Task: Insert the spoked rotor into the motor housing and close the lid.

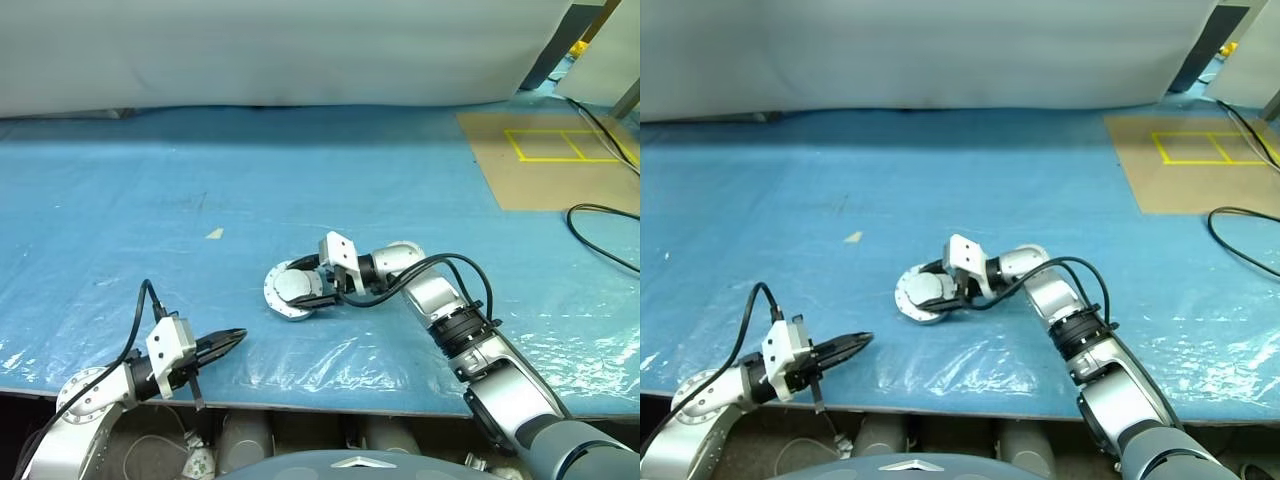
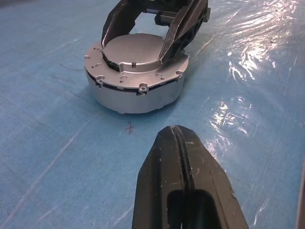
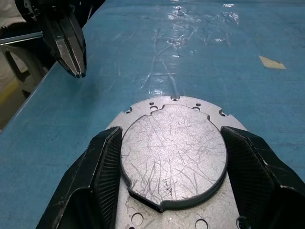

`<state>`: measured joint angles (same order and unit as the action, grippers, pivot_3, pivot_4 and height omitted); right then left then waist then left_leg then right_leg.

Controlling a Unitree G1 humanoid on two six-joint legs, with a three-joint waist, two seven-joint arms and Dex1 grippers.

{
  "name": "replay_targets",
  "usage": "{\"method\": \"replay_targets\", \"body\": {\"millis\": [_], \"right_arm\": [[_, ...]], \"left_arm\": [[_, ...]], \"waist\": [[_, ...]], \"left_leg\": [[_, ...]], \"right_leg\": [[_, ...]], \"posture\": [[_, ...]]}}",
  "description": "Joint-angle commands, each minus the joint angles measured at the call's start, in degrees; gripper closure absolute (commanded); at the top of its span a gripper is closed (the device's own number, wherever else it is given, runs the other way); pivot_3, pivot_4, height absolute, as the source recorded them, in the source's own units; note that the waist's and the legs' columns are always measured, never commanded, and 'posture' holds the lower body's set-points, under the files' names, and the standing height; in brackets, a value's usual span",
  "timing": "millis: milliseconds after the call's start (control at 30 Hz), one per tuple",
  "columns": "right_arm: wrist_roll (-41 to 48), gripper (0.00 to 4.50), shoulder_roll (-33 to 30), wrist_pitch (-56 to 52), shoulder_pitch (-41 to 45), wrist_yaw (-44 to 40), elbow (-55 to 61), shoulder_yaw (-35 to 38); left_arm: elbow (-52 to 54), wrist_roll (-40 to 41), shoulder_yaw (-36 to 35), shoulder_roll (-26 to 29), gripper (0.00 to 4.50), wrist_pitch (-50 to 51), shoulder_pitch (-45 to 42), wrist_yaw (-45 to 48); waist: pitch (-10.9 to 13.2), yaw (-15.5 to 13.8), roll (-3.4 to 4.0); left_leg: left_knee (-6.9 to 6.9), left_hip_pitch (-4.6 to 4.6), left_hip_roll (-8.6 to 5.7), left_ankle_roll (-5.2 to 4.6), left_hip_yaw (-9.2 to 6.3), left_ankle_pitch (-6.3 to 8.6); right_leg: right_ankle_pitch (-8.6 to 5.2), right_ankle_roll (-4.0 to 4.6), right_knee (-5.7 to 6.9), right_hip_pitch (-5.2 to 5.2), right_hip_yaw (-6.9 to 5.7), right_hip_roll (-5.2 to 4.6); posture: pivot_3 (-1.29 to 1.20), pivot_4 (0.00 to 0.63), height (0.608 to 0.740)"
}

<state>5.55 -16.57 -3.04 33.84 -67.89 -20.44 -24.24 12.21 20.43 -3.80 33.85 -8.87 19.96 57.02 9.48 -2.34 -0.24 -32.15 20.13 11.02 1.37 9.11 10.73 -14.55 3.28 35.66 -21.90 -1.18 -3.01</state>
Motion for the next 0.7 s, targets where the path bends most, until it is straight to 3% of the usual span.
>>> {"method": "replay_targets", "body": {"millis": [33,333,700], "right_arm": [[-5.4,1.58,0.1,-2.4,-2.1,3.0,-5.0,-3.2],[-8.4,1.58,-0.9,-1.8,-2.0,3.5,-7.1,-5.4],[-3.0,1.58,-2.3,-7.3,-2.9,-2.4,-2.5,-3.3]], "left_arm": [[2.5,0.1,0.6,-0.2,4.50,0.0,-0.3,-0.6],[3.9,0.2,1.3,-0.1,4.50,1.0,-0.5,-1.3],[1.5,1.4,3.9,-1.8,4.50,7.8,-11.5,-2.7]], "waist": [[-0.1,0.1,-0.04],[-0.3,0.0,-0.06],[-0.8,-0.8,0.15]], "left_leg": [[0.02,-0.09,0.00,0.00,0.01,0.00],[0.53,-1.04,-0.06,0.00,0.02,0.02],[0.80,-0.70,-0.15,0.00,0.16,0.01]], "right_leg": [[0.00,0.00,0.00,0.07,0.01,0.00],[-0.26,-0.44,-0.03,0.72,0.07,0.00],[-0.13,-0.08,-0.51,0.68,0.09,-0.05]], "posture": [[0.00,0.150,0.740],[0.00,0.150,0.740],[0.00,0.150,0.740]]}}
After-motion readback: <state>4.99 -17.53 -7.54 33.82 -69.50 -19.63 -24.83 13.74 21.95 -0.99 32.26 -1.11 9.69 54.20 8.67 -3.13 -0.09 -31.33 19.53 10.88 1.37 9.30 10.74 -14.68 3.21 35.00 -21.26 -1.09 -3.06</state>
